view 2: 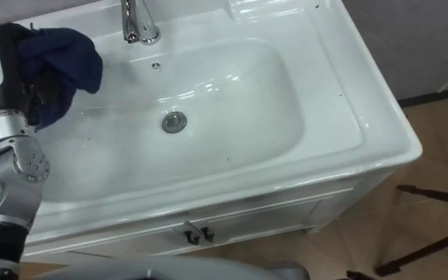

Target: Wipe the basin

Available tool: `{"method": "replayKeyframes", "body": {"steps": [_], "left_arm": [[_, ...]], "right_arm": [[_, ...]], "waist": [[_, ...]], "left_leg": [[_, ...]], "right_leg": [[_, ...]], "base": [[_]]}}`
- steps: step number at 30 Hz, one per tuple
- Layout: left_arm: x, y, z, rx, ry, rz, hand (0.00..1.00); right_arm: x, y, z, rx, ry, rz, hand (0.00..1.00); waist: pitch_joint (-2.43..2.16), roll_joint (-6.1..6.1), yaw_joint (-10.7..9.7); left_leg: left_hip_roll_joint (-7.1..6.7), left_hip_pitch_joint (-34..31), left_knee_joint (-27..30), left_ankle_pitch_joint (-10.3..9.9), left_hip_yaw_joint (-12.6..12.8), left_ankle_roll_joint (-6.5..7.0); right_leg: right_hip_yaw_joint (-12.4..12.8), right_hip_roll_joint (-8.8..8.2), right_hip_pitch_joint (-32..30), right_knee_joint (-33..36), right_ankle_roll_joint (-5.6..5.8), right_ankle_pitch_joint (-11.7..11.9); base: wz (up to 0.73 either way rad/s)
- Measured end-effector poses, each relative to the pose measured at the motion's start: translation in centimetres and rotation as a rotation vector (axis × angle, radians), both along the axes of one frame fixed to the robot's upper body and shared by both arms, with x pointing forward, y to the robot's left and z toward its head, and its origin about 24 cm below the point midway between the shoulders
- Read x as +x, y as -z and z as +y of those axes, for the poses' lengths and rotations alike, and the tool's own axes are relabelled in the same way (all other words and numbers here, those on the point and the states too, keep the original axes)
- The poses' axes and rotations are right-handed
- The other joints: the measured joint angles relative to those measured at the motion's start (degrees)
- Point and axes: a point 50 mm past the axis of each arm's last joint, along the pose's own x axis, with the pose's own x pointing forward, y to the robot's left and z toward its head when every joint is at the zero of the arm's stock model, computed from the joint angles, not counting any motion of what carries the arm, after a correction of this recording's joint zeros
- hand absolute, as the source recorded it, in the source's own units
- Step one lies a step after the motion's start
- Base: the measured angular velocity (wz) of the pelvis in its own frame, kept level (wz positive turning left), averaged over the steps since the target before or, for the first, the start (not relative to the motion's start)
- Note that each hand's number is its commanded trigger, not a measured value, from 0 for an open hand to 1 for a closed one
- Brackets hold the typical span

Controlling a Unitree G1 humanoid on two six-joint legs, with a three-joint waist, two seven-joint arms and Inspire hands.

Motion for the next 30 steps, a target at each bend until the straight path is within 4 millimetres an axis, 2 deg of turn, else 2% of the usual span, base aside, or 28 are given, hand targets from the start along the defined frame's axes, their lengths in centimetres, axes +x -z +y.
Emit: {"method": "replayKeyframes", "body": {"steps": [6,8,13,16,20,26,30], "left_arm": [[-0.1,-0.3,0.6,-0.012,-0.025,-0.014,1.00],[-0.1,-0.9,0.7,-0.011,-0.030,-0.044,1.00],[-0.1,-2.1,1.0,-0.013,-0.042,-0.096,1.00],[-0.2,-2.2,1.4,-0.049,-0.063,-0.113,1.00],[-0.9,-2.9,3.0,-0.055,-0.126,-0.145,1.00],[-1.9,-2.4,3.7,-0.055,-0.161,-0.128,1.00],[-3.0,-1.4,4.2,-0.050,-0.201,-0.072,1.00]], "right_arm": [[-0.2,0.0,0.0,0.003,0.002,0.008,0.00],[-0.3,0.0,0.1,0.010,0.002,0.012,0.00],[-0.4,0.0,0.1,0.009,-0.003,0.017,0.00],[-0.4,0.1,0.1,0.009,0.000,0.019,0.00],[-0.5,0.0,-0.1,0.004,0.003,0.020,0.00],[-1.0,0.0,-0.3,0.003,0.006,0.041,0.00],[-1.1,0.0,-0.3,0.011,-0.003,0.045,0.00]], "waist": [[0.10,-0.07,0.8],[0.26,-0.29,1.1],[0.29,-0.36,2.0],[0.24,-0.27,2.5],[-0.07,0.12,3.0],[-0.12,0.19,5.1],[-0.08,0.10,5.4]], "left_leg": [[-0.08,0.0,0.4,0.0,-0.1,0.00],[-0.07,0.0,0.5,0.0,0.0,0.00],[-0.12,0.0,0.6,0.0,0.1,0.00],[-0.11,0.0,0.6,0.0,0.1,0.00],[-0.11,-1.1,0.8,0.0,-0.1,0.00],[-0.15,-1.1,0.7,0.0,-0.5,0.00],[-0.19,-1.0,0.7,0.0,-0.5,0.00]], "right_leg": [[-0.2,-0.07,0.3,-0.2,0.10,0.1],[-0.2,-0.07,0.3,-0.2,0.10,0.1],[-0.1,-0.14,0.3,-0.3,0.11,0.1],[-0.2,-0.14,0.1,-0.3,0.11,0.1],[-0.4,-0.14,-0.5,-0.2,0.10,0.1],[-0.9,-0.13,-0.3,-0.2,0.11,0.1],[-0.9,-0.17,-0.3,-0.2,0.11,0.1]], "base": [[0.01],[0.00],[0.00],[0.00],[0.04],[0.04],[0.00]]}}
